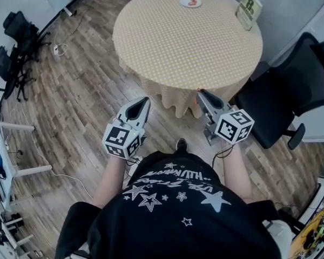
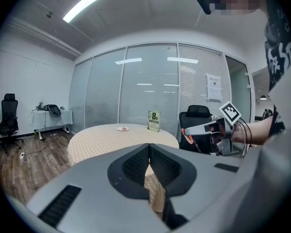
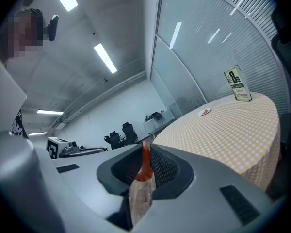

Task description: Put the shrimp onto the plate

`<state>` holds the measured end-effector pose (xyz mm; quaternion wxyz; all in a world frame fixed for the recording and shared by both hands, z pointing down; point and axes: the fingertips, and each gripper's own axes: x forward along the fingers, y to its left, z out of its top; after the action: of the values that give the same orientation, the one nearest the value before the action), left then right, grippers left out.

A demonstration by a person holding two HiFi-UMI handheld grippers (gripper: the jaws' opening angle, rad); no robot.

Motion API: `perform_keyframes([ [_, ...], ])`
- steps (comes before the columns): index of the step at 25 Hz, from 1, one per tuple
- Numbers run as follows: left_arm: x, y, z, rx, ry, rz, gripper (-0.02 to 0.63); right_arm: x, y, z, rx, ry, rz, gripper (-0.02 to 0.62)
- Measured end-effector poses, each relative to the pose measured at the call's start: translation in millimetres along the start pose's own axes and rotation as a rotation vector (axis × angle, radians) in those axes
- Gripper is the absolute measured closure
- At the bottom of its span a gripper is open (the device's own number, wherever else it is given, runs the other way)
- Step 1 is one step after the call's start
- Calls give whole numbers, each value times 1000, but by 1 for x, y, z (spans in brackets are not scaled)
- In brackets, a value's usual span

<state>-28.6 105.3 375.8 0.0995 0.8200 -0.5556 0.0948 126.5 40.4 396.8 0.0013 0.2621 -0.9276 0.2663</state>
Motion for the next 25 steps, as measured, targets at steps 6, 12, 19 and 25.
perform_keyframes([
  [6,34,-7,11,12,-21,24,600,0,-34,13,-2,-4,12,547],
  [12,52,-5,12,14,1,34,600,0,-57,21,17,2,5,548],
  [19,67,16,3,-17,23,48,600,17,-72,17,38,25,-5,547],
  [25,98,45,13,-22,9,22,600,41,-89,39,25,5,-40,547],
])
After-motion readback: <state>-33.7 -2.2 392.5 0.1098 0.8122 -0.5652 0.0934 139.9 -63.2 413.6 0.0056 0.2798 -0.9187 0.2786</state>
